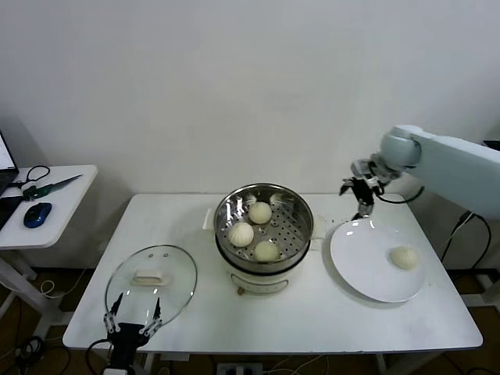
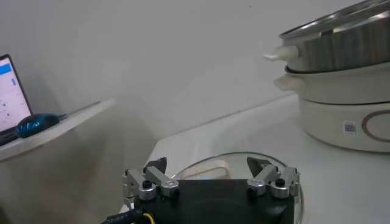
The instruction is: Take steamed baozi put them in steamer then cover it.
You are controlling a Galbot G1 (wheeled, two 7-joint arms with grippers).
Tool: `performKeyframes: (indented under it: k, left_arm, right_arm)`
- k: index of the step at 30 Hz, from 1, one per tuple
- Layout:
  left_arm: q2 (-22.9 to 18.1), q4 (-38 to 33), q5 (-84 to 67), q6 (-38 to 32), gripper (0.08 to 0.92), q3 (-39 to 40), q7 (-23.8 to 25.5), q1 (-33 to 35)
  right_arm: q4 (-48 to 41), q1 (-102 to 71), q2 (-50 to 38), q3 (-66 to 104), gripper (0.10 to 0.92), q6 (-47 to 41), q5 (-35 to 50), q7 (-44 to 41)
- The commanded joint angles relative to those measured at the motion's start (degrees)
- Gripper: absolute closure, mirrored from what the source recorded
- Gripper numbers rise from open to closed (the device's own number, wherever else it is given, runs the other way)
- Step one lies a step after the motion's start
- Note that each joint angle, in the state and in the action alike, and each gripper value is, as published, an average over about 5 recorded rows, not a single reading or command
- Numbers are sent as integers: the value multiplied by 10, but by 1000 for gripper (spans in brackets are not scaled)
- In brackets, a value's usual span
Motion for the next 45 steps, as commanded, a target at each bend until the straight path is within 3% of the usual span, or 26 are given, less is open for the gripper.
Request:
performKeyframes:
  k: [1,18,45]
  left_arm:
    - [-2,-5,6,5,177,0,0,2]
    - [-9,-7,24,7,177,3,0,10]
    - [-9,0,32,8,177,3,-1,7]
  right_arm:
    - [-71,-185,-79,148,203,15,-108,-10]
    - [-195,-300,-21,297,203,70,-233,-12]
    - [-237,-295,5,308,228,74,-239,-27]
